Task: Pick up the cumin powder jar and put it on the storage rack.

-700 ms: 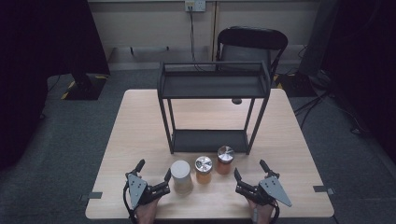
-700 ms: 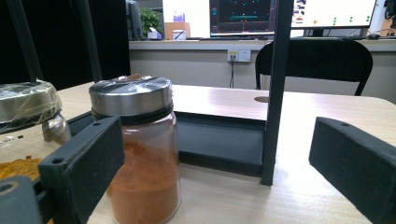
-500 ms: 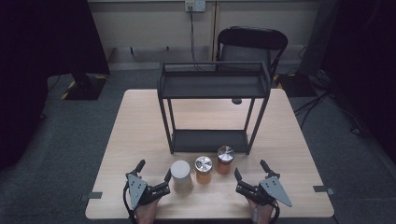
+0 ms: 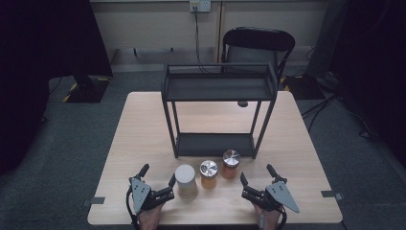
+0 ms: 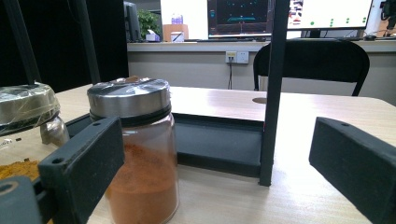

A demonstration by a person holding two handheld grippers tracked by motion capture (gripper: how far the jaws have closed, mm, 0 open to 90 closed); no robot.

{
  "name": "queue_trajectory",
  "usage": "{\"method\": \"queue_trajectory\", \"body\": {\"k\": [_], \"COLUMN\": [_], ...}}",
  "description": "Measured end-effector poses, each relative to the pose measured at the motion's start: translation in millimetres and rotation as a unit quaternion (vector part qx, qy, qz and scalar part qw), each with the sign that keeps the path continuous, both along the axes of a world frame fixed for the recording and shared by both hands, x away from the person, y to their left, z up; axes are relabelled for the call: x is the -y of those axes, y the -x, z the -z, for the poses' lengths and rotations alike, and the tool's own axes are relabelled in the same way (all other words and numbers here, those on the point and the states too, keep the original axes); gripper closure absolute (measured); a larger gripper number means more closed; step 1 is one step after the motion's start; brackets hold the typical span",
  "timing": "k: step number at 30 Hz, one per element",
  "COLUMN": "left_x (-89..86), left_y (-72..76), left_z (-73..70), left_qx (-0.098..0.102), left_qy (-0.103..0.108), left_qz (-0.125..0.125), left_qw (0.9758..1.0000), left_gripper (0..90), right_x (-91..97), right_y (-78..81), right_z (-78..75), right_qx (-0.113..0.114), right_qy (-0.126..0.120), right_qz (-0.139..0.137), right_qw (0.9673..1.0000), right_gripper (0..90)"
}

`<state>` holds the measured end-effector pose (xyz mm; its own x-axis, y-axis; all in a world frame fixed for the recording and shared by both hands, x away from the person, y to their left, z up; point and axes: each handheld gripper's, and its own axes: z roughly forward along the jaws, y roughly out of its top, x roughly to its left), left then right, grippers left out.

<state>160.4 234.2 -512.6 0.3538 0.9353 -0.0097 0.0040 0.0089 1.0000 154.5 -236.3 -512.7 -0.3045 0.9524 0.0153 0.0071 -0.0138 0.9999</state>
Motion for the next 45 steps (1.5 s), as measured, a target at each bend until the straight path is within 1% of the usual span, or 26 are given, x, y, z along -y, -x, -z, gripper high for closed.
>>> {"method": "queue_trajectory", "body": {"k": [9, 12, 15, 17, 20, 24, 30, 35, 38, 40, 42, 45], "left_x": [-1.9, -3.6, -4.4, -5.0, -5.3, -5.2, -6.5, -3.6, -2.4, -4.8, -5.0, -6.8], "left_y": [1.7, 1.9, 2.6, 4.1, 5.8, 7.0, 8.7, 11.8, 13.8, 13.9, 15.0, 15.3], "left_z": [-2.4, -1.8, -4.2, -5.7, -8.7, -10.6, -16.1, -20.7, -25.3, -26.2, -26.8, -28.4], "left_qx": [0.002, 0.005, 0.007, 0.009, 0.010, 0.011, 0.002, 0.006, 0.006, 0.007, 0.011, 0.011], "left_qy": [0.003, 0.010, 0.005, 0.008, 0.005, 0.011, 0.014, 0.015, 0.012, 0.018, 0.016, 0.021], "left_qz": [0.006, 0.010, 0.012, 0.012, 0.014, 0.015, 0.022, 0.018, 0.017, 0.023, 0.021, 0.024], "left_qw": [1.0000, 0.9999, 0.9999, 0.9998, 0.9998, 0.9998, 0.9997, 0.9997, 0.9998, 0.9995, 0.9996, 0.9994], "left_gripper": [0.1, 0.1, 0.2, 0.2, 0.2, 0.0, 0.0, 0.0, 0.0, 0.0, 0.0, 0.0], "right_x": [0.4, 0.7, 0.5, 0.3, 0.0, 0.2, -0.2, -0.6, -0.6, -0.7, -0.8, -0.9], "right_y": [0.4, 0.3, 0.4, 0.7, 0.7, 0.7, 0.8, 1.0, 1.0, 1.0, 1.2, 1.1], "right_z": [0.7, 0.6, 0.6, 0.8, 1.0, 1.0, 1.1, 1.1, 1.2, 1.1, 1.3, 1.1], "right_qx": [0.001, 0.001, 0.001, 0.001, 0.002, 0.003, 0.003, 0.003, 0.003, 0.003, 0.004, 0.003], "right_qy": [-0.002, -0.003, -0.003, -0.004, -0.001, -0.001, -0.001, 0.000, 0.000, 0.000, 0.000, 0.000], "right_qz": [0.000, -0.001, 0.000, 0.001, 0.000, -0.001, 0.000, 0.001, 0.001, 0.001, 0.002, 0.001], "right_qw": [1.0000, 1.0000, 1.0000, 1.0000, 1.0000, 1.0000, 1.0000, 1.0000, 1.0000, 1.0000, 1.0000, 1.0000], "right_gripper": [2.9, 2.9, 2.8, 2.7, 2.7, 2.7, 2.7, 2.7, 2.7, 2.7, 2.7, 2.7]}}
